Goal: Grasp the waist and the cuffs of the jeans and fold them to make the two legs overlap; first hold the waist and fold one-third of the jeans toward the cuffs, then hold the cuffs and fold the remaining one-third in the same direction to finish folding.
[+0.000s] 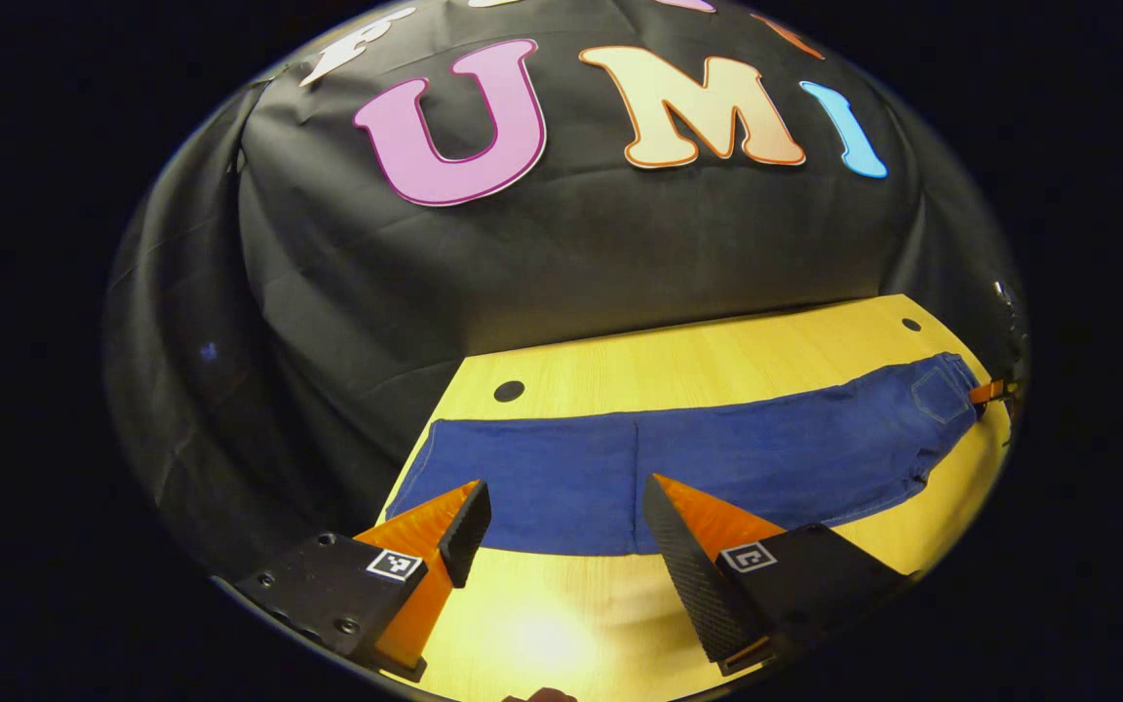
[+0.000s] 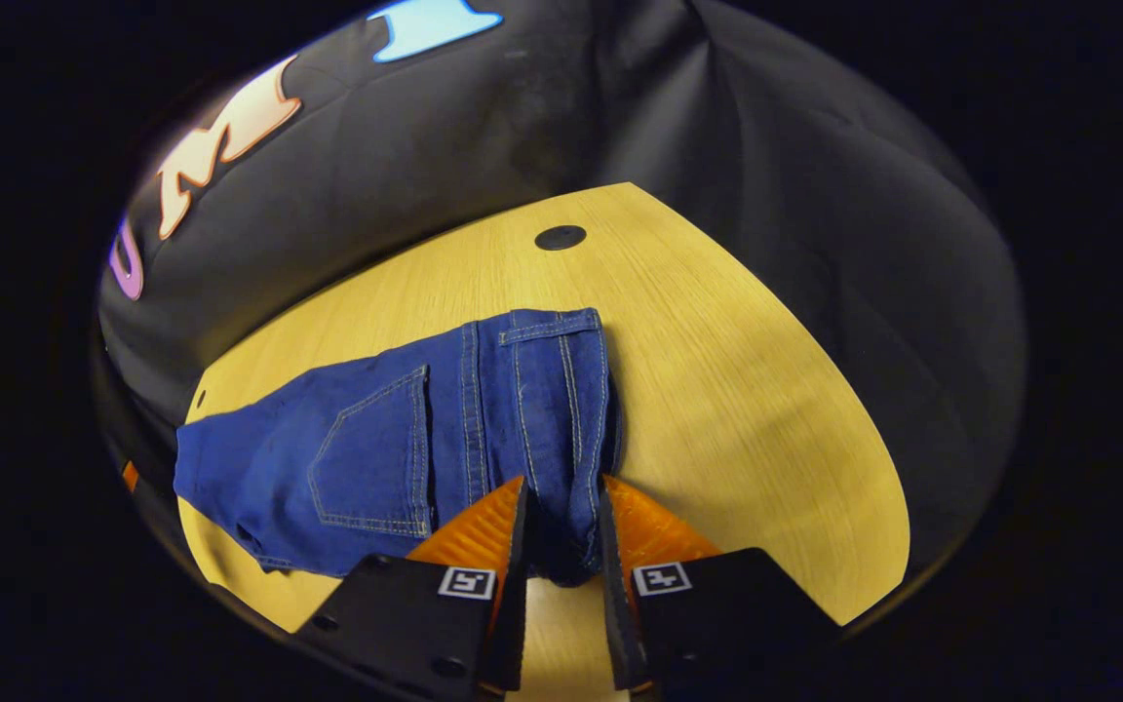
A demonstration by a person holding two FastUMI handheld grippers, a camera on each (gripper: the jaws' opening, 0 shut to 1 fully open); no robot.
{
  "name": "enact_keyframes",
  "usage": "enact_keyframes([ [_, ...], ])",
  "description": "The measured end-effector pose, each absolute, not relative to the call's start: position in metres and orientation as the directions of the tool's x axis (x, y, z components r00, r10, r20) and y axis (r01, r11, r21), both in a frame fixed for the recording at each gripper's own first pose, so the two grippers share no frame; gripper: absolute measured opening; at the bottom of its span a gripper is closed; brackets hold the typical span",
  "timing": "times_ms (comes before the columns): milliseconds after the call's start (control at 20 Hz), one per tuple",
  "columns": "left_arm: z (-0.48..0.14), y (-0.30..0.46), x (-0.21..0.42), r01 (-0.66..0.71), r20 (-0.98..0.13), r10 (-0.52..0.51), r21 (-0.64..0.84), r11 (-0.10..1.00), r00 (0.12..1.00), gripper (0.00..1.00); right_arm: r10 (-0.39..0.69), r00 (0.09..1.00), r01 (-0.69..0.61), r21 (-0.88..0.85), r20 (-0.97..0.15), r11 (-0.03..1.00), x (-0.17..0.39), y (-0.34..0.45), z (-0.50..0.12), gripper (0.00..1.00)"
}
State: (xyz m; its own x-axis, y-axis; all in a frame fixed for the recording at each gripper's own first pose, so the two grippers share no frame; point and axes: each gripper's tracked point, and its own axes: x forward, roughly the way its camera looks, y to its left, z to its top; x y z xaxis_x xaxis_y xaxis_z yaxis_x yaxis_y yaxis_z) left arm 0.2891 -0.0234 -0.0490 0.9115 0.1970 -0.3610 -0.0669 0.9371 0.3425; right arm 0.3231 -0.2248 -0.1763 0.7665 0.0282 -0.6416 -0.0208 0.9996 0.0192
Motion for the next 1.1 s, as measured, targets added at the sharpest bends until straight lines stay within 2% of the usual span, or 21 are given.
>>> enact_keyframes([
  [50, -0.051, -0.023, 0.288, -0.071, -0.366, 0.199, 0.335, 0.940, 0.909, 0.95, 0.019, 0.772, -0.028, -0.005, -0.636, 1.000, 0.322, -0.224, -0.174, 0.28],
  [100, -0.052, -0.023, 0.289, -0.073, -0.369, 0.200, 0.330, 0.941, 0.908, 0.95, 0.006, 0.786, -0.027, -0.024, -0.619, 0.999, 0.323, -0.223, -0.174, 0.24],
  [150, -0.052, -0.023, 0.288, -0.072, -0.372, 0.199, 0.328, 0.942, 0.907, 0.95, -0.006, 0.799, -0.019, -0.035, -0.601, 0.999, 0.323, -0.224, -0.172, 0.12],
  [250, -0.052, -0.022, 0.290, -0.064, -0.374, 0.195, 0.333, 0.941, 0.907, 0.95, -0.022, 0.806, -0.003, -0.042, -0.591, 0.999, 0.319, -0.225, -0.170, 0.04],
  [600, -0.051, -0.024, 0.298, 0.002, -0.374, 0.122, 0.314, 0.949, 0.919, 0.95, -0.101, 0.833, 0.070, -0.076, -0.544, 0.995, 0.305, -0.216, -0.143, 0.01],
  [700, -0.051, -0.021, 0.297, 0.034, -0.383, 0.087, 0.299, 0.954, 0.920, 0.95, -0.117, 0.845, 0.096, -0.068, -0.521, 0.993, 0.296, -0.209, -0.127, 0.03],
  [950, -0.046, 0.010, 0.297, 0.050, -0.374, 0.063, 0.285, 0.957, 0.925, 0.95, -0.157, 0.879, 0.148, -0.055, -0.450, 0.987, 0.270, -0.180, -0.086, 0.00],
  [1100, -0.044, 0.028, 0.299, 0.060, -0.376, 0.046, 0.267, 0.962, 0.926, 0.95, -0.174, 0.901, 0.163, -0.063, -0.397, 0.985, 0.250, -0.153, -0.062, 0.02],
])
